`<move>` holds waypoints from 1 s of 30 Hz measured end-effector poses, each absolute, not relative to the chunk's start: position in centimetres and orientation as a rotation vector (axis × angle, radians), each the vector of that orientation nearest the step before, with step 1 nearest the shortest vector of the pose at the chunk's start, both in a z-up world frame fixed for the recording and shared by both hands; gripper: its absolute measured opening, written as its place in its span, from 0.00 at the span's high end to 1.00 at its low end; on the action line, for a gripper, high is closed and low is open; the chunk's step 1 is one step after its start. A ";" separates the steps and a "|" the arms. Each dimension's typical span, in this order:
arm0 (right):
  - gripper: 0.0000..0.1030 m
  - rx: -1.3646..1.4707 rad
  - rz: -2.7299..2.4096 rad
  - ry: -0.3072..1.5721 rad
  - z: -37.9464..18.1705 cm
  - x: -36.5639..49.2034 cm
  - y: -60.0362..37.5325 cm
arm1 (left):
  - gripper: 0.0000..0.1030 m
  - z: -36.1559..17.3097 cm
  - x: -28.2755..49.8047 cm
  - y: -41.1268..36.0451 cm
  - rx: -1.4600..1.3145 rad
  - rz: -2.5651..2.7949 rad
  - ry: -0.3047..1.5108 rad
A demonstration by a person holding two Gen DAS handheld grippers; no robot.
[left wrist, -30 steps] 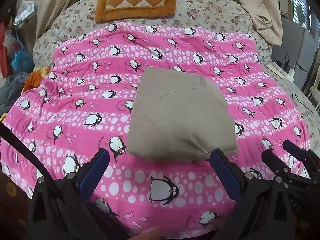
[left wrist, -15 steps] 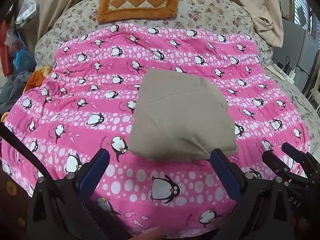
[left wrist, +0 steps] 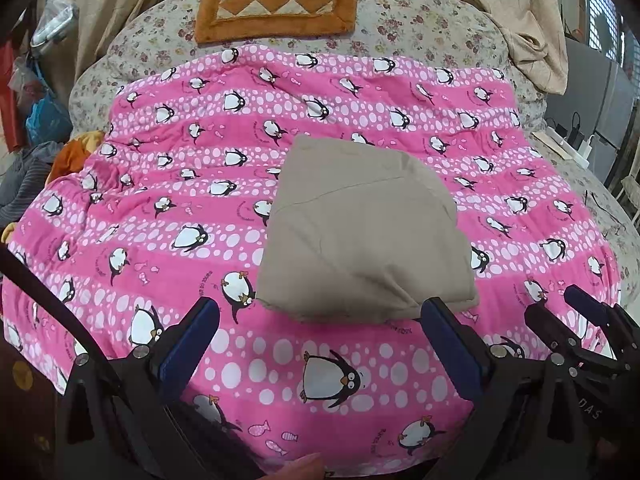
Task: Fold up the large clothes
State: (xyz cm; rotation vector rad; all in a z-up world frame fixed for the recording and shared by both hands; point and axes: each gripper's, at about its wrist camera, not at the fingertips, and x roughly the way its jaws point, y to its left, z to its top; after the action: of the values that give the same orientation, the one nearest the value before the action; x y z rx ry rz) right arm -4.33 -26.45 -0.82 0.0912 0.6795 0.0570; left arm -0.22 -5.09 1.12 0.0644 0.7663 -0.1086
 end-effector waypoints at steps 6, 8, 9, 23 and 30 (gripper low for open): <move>0.22 0.091 0.059 0.677 -0.7 -4.4 -26.4 | 0.28 1.1 -0.2 -5.2 0.066 -0.108 0.770; 0.22 0.091 0.059 0.678 -0.7 -4.3 -26.4 | 0.28 1.0 -0.2 -5.3 0.065 -0.107 0.769; 0.22 0.090 0.060 0.678 -0.7 -4.4 -26.5 | 0.28 1.0 -0.2 -5.3 0.063 -0.108 0.770; 0.22 0.100 0.064 0.670 -0.6 -4.7 -26.6 | 0.28 0.8 -0.4 -5.7 0.060 -0.103 0.770; 0.22 0.104 0.068 0.665 -0.6 -4.7 -26.7 | 0.28 0.8 -0.5 -5.7 0.057 -0.095 0.767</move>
State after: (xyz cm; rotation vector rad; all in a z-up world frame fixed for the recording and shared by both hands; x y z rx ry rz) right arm -4.67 -26.74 -0.64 0.1040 0.6648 0.0676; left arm -0.47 -5.75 0.77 0.0567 0.7668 -0.0954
